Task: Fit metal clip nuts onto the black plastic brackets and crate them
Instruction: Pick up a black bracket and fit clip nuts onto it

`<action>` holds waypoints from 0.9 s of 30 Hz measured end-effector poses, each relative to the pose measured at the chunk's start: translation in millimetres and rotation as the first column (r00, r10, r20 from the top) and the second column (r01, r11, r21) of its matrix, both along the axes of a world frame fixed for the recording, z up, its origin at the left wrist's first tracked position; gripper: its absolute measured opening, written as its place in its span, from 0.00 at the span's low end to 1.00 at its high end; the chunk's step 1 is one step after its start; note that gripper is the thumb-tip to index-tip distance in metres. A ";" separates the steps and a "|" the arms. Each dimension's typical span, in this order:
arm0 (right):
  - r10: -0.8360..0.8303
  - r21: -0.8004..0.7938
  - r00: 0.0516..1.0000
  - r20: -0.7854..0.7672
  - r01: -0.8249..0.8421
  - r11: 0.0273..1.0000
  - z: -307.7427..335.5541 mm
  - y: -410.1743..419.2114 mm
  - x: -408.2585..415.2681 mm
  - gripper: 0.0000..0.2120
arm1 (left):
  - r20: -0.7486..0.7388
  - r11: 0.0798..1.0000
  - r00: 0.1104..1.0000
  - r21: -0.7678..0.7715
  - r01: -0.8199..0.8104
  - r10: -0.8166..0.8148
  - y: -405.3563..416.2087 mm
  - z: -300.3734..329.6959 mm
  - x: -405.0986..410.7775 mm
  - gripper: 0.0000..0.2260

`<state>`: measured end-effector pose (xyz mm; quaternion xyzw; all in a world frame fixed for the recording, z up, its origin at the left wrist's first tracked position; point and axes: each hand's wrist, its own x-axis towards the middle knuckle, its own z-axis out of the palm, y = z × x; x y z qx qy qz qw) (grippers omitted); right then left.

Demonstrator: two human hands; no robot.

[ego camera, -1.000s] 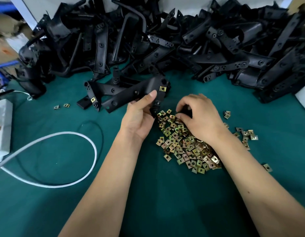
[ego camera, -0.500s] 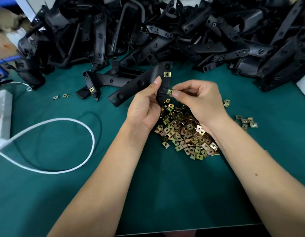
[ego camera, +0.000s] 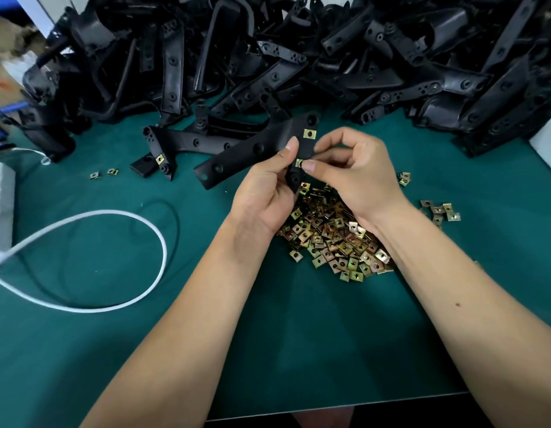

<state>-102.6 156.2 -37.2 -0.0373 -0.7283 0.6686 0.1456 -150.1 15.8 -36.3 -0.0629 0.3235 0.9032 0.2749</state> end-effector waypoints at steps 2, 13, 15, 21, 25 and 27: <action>-0.005 -0.033 1.000 0.010 0.006 0.999 -0.2 1.5 1.2 0.16 | 0.025 1.000 1.000 0.003 -0.005 0.005 4.2 -0.1 2.2 0.09; -0.118 0.072 0.993 -0.008 0.118 0.990 3.9 -7.7 3.6 0.18 | -0.019 0.996 0.996 -0.030 -0.088 0.088 11.4 -0.6 6.6 0.06; -0.125 0.077 0.992 -0.031 0.127 0.989 4.7 -12.6 4.0 0.15 | -0.028 0.993 0.993 -0.022 -0.118 0.118 12.2 -0.6 8.1 0.09; -0.130 0.049 0.991 -0.038 0.132 0.990 6.7 -16.4 4.7 0.14 | -0.089 0.982 0.978 0.005 -0.188 0.188 13.4 -4.2 6.7 0.10; -0.111 0.073 0.994 0.000 0.111 0.991 7.2 -15.4 4.5 0.17 | -0.089 0.981 0.977 -0.007 -0.195 0.193 14.6 -7.4 7.7 0.05; -0.117 0.058 0.993 0.034 0.115 0.992 7.6 -18.9 4.1 0.22 | -0.077 0.970 0.970 -0.059 -0.234 0.230 15.9 -10.9 4.1 0.14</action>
